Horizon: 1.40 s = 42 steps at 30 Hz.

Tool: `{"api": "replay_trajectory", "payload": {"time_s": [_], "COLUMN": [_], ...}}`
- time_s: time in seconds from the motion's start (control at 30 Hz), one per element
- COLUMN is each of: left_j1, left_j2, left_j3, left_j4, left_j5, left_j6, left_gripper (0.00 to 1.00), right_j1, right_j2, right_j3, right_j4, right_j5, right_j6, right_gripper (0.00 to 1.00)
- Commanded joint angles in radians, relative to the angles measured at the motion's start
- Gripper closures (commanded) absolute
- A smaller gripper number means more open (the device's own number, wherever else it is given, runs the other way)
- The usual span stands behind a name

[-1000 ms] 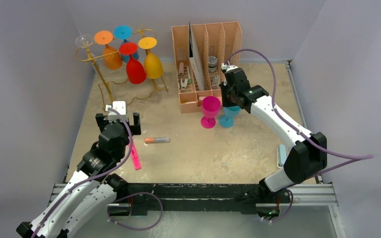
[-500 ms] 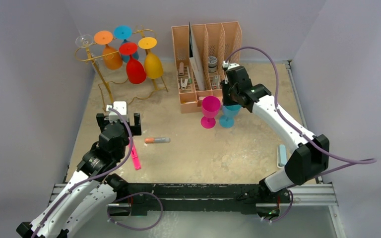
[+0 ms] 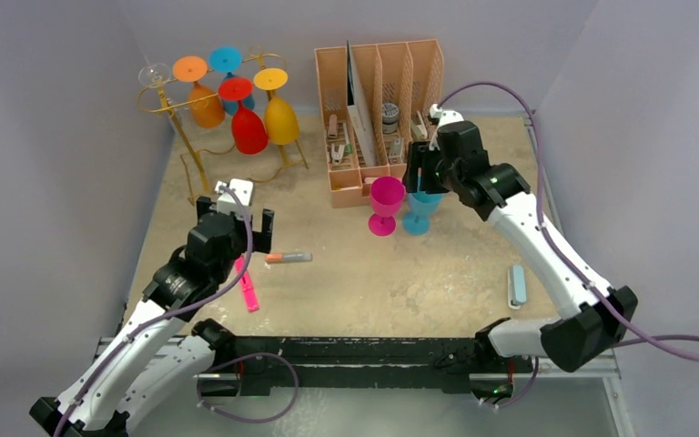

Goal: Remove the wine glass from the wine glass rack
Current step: Place the wine glass at the center of the board, then pick up the wine glass from the wine rack.

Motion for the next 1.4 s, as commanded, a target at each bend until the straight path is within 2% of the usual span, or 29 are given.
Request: {"api": "replay_trajectory", "payload": {"time_s": [0.0,0.1,0.27,0.37,0.4,0.43,0.57,0.67,0.77,1.0,1.17,1.37], "left_j1": [0.041,0.100,0.240,0.253,0.254,0.258,0.285,0.320,0.374,0.504,0.524,0.528], "left_j2": [0.061,0.122,0.234,0.322,0.347,0.369,0.454,0.507,0.535,0.600,0.632,0.698], "left_j3": [0.148,0.249,0.435,0.566,0.610,0.648,0.792,0.873,0.900,0.908,0.854,0.845], "left_j4": [-0.045,-0.100,-0.134,-0.143,-0.147,-0.146,-0.161,-0.193,-0.195,-0.171,-0.061,0.056], "left_j5": [0.256,0.448,0.621,0.620,0.608,0.593,0.586,0.578,0.561,0.658,0.599,0.437], "left_j6": [-0.013,-0.033,-0.109,-0.189,-0.208,-0.219,-0.267,-0.326,-0.409,-0.557,-0.651,-0.770], "left_gripper": [0.00,0.01,0.01,0.03,0.05,0.06,0.07,0.05,0.06,0.13,0.18,0.40], "right_j1": [-0.001,-0.002,-0.001,-0.002,-0.001,-0.001,-0.001,-0.001,-0.001,0.000,-0.001,-0.001], "right_j2": [-0.094,-0.147,-0.212,-0.248,-0.268,-0.285,-0.354,-0.374,-0.382,-0.372,-0.358,-0.354], "right_j3": [-0.005,-0.032,-0.045,-0.058,-0.067,-0.084,-0.180,-0.192,-0.185,-0.139,-0.094,-0.073], "right_j4": [-0.007,-0.005,-0.053,-0.065,-0.055,-0.037,0.082,0.091,0.066,-0.014,-0.089,-0.126], "right_j5": [0.037,0.014,-0.018,-0.027,-0.042,-0.057,-0.059,-0.056,-0.057,-0.070,-0.094,-0.105], "right_j6": [0.047,0.070,0.085,0.114,0.117,0.116,0.104,0.096,0.085,0.054,0.054,0.021], "right_gripper": [0.30,0.25,0.20,0.12,0.05,0.02,0.01,0.01,0.01,0.01,0.01,0.01]}}
